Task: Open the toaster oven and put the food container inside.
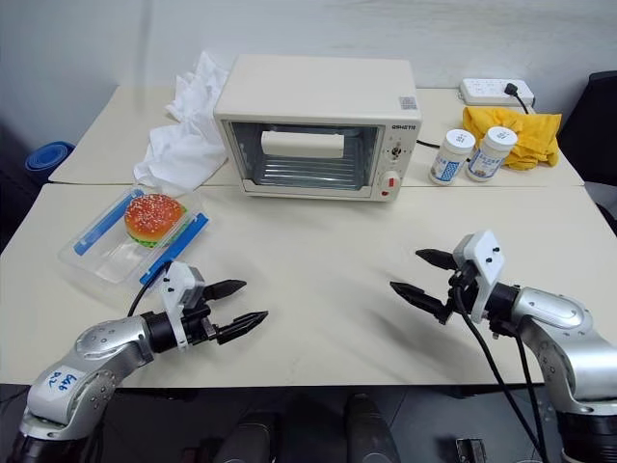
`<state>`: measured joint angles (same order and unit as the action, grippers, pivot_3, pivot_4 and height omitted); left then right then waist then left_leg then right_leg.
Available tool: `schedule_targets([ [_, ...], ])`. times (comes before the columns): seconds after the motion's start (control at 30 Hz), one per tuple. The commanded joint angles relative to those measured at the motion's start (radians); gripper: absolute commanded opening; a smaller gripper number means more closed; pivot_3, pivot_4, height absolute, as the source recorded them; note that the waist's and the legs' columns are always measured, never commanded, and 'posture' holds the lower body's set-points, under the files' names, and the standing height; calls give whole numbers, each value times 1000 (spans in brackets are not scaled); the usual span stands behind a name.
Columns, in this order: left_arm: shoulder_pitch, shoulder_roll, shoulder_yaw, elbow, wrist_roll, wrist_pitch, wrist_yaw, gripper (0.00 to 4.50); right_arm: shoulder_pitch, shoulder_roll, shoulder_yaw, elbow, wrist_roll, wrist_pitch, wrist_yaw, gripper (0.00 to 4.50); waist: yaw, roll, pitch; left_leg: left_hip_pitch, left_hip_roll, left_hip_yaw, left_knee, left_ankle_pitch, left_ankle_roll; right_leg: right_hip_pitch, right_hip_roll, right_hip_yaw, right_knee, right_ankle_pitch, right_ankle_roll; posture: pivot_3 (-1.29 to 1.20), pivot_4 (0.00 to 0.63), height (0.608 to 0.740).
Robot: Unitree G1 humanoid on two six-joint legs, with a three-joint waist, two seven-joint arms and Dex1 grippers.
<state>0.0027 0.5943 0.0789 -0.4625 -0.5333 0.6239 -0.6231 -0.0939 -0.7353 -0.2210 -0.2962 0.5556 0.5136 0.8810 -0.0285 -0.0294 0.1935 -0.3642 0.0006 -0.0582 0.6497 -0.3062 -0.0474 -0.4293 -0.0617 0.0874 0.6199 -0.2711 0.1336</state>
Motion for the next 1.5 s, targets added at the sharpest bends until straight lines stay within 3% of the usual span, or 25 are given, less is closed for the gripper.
schedule_targets([
  [0.03, -2, 13, 5, -34, -1, -6, -11, 4500, -17, 11, 4, -20, -6, -19, -13, 4473, 0, 0, 0, 0, 0, 0, 0, 0, 0, 0, 0, 0, 0, 0, 0, 0, 150, 740],
  [0.23, -4, -5, 16, -44, -20, 33, 24, 4500, -40, 55, 2, -15, 1, 9, -91, 4473, 0, 0, 0, 0, 0, 0, 0, 0, 0, 0, 0, 0, 0, 0, 0, 0, 150, 740],
  [0.53, -54, 82, 28, -78, -58, 76, -52, 4500, -189, 146, 103, 57, -53, 11, -154, 4473, -4, 0, 0, 0, 0, 0, 0, 0, 0, 0, 0, 0, 0, 0, 0, 0, 150, 740],
  [0.87, -365, 132, 204, -41, -284, 236, -10, 4500, -553, 258, 186, 356, -155, -73, -171, 4473, -6, 1, 1, -2, 0, -2, 0, 0, 0, -1, 0, -2, 0, 0, 0, 0, 150, 740],
  [1.13, -468, 210, 136, 36, -117, 146, 2, 4500, -769, 357, 184, 616, -205, -186, -169, 4473, -12, 1, 1, -7, 0, 0, -2, 0, -1, -9, -1, -1, 2, 0, 0, 0, 150, 740],
  [1.5, -495, 190, 137, 66, -72, 103, 15, 4500, -799, 403, 213, 562, -187, -184, -125, 4473, -30, 1, 1, -8, 1, 1, -2, 0, -1, -12, -1, -1, 6, 0, 0, 0, 150, 740],
])
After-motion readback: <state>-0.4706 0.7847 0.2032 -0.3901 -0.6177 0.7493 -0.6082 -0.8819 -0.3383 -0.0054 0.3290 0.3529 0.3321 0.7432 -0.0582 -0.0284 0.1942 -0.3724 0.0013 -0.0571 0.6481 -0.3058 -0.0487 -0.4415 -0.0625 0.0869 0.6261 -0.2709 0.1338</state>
